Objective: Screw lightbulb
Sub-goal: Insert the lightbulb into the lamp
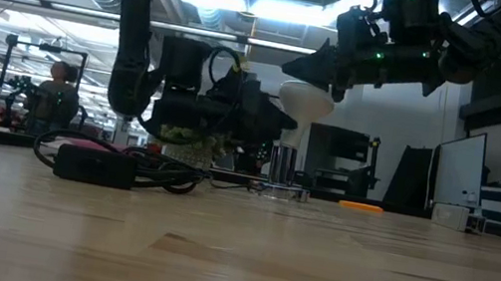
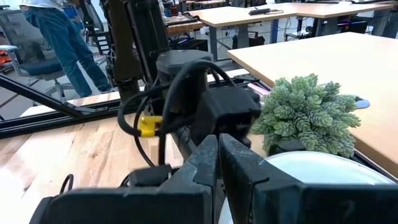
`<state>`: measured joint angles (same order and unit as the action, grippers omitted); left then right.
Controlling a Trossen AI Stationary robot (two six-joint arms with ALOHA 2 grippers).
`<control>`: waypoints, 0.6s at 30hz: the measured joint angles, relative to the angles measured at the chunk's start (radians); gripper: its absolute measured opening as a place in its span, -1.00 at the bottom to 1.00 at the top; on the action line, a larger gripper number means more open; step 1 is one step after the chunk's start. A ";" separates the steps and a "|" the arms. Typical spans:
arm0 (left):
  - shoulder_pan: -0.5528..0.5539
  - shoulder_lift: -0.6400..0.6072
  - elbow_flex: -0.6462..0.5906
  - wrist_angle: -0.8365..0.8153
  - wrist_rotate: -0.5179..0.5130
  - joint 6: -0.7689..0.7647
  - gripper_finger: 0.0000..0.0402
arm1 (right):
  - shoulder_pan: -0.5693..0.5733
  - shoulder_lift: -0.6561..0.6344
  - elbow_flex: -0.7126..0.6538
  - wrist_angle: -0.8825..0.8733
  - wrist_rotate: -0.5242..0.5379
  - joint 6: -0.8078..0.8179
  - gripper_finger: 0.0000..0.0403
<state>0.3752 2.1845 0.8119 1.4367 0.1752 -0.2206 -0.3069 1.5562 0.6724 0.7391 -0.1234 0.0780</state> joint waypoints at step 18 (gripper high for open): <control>-0.002 0.000 0.122 -0.166 0.047 0.069 0.04 | 0.000 0.000 0.000 -0.009 0.000 0.000 -0.88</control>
<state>0.3728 2.1845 0.9337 1.2705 0.2226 -0.1518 -0.3070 1.5562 0.6724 0.7306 -0.1237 0.0780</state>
